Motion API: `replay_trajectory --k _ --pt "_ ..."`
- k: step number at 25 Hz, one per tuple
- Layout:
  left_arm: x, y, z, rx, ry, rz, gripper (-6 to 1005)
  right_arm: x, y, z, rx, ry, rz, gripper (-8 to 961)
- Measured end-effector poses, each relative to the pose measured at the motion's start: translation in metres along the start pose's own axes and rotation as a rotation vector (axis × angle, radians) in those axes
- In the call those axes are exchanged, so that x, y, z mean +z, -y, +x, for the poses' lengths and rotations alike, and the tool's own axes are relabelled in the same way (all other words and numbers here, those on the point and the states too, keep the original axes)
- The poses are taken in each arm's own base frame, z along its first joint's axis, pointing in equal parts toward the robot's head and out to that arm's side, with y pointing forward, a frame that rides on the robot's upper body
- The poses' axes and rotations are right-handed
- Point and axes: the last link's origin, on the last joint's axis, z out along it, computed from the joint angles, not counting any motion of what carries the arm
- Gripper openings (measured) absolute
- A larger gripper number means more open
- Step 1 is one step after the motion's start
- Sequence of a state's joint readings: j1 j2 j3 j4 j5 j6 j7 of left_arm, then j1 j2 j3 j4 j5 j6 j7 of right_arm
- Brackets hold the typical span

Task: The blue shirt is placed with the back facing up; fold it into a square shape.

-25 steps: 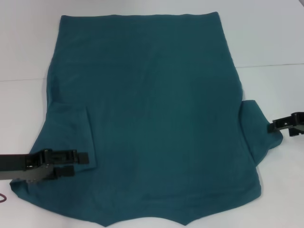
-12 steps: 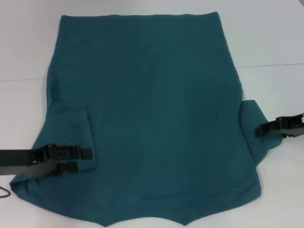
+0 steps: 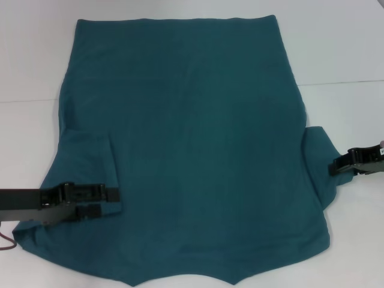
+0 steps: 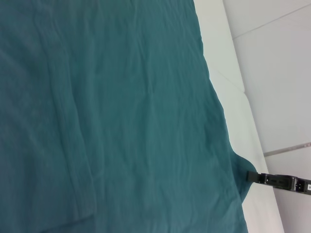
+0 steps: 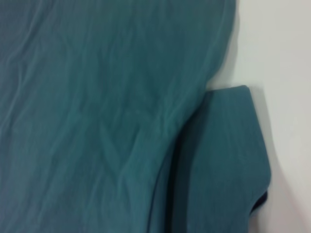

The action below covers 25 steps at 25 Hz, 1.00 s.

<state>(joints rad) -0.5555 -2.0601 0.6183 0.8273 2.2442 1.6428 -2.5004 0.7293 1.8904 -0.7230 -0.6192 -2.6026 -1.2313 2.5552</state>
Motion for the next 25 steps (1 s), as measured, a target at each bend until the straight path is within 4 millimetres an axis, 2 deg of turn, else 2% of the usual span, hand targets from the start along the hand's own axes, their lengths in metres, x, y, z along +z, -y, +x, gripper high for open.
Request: replay_trajectory --k 6,12,17,25 --pt "0.001 0.000 0.000 0.000 0.000 0.000 763 -0.002 0.001 0.000 0.001 -0.003 0.000 477" --pt "0.001 -0.001 0.001 0.002 0.001 -0.002 763 -0.004 0.002 0.000 0.001 -0.012 -0.005 231" --pt "0.001 -0.001 0.001 0.001 0.003 -0.005 763 -0.014 0.003 -0.003 0.000 -0.003 -0.014 52" --pt "-0.001 -0.001 -0.001 -0.008 0.004 -0.008 763 -0.042 0.011 -0.015 0.019 0.018 -0.012 54"
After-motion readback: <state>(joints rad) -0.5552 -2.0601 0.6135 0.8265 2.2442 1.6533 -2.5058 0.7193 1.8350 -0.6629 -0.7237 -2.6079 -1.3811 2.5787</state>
